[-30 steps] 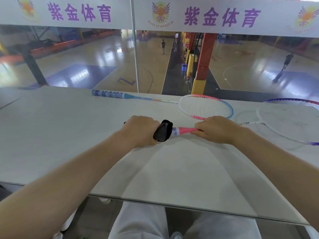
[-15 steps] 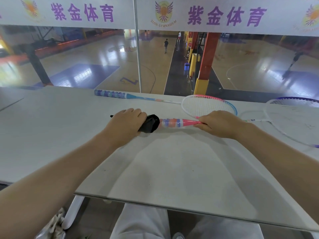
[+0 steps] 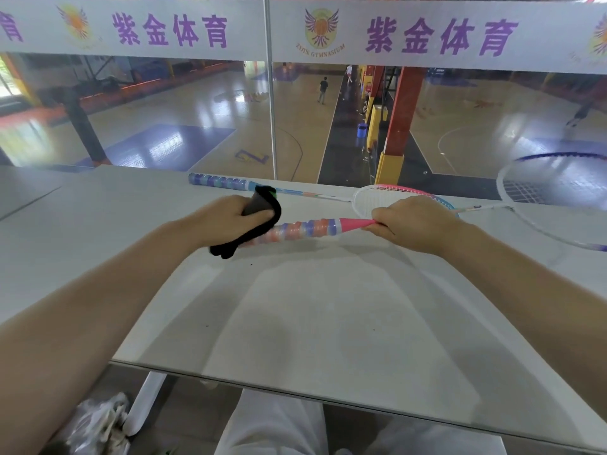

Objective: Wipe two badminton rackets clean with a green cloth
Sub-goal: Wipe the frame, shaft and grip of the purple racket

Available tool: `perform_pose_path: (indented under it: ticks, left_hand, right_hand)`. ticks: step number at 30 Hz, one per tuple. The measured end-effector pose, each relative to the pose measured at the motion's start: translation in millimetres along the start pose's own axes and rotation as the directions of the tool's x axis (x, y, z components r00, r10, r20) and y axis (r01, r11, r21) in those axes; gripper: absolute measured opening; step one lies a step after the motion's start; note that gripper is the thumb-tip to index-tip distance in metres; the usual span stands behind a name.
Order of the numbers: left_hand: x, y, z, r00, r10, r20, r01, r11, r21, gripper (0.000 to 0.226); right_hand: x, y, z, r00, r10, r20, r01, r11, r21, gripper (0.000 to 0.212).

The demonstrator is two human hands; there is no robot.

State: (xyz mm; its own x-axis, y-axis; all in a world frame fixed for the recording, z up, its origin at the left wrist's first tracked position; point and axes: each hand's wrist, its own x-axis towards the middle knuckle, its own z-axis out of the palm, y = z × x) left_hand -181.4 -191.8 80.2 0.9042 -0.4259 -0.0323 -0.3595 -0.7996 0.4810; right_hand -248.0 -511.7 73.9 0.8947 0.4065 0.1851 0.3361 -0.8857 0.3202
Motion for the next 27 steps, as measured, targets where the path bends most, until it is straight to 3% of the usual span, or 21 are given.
perform_pose_path:
  ticks: [3,6,8,13,16,18,20,24,27]
  left_hand:
    - [1.1,5.8,-4.4,0.954,-0.1,0.284,0.124,0.99,-0.067,0.061]
    - [0.0,7.4,-6.8,0.869,-0.063,0.491,0.219,0.938,-0.267,0.062]
    - [2.3,6.3,-9.0,0.856,-0.055,0.515,0.267,0.898,-0.349,0.064]
    - [0.7,11.6,-16.4,0.862,-0.09,0.499,0.161,0.982,-0.101,0.069]
    - [-0.3,15.7,-19.4,0.873,-0.08,0.481,0.137,0.987,-0.086,0.07]
    - [-0.3,16.0,-23.0,0.821,-0.03,0.57,0.137,0.98,-0.146,0.066]
    - [-0.9,14.4,-26.0,0.723,0.046,0.689,0.189,0.946,-0.262,0.063]
    - [3.9,1.8,-17.3,0.544,0.183,0.819,0.299,0.87,-0.392,0.081]
    - [1.3,-0.7,-14.3,0.509,0.226,0.83,0.298,0.859,-0.417,0.07]
  right_hand:
    - [3.1,-2.1,-4.8,0.998,-0.065,-0.024,0.063,0.995,-0.08,0.049]
    - [3.4,-2.8,-8.0,0.997,-0.075,-0.028,0.072,0.991,-0.11,0.05]
    - [2.6,-2.1,-7.7,0.998,-0.058,-0.007,0.057,0.994,-0.095,0.05]
    - [2.6,-2.3,-6.4,0.997,-0.022,0.069,0.026,0.998,-0.057,0.05]
    - [1.5,-3.2,-5.9,0.997,-0.008,0.075,0.01,1.0,-0.028,0.047]
    - [0.4,-6.0,-6.3,0.995,0.004,0.1,-0.005,1.0,0.009,0.044]
    - [0.1,-11.0,-7.9,0.995,0.01,0.099,-0.014,0.999,0.034,0.041]
    - [1.4,-16.2,-13.1,1.0,-0.004,0.023,0.003,1.0,0.011,0.032]
    - [0.4,-15.9,-15.6,0.999,-0.019,0.034,0.02,0.999,-0.029,0.033]
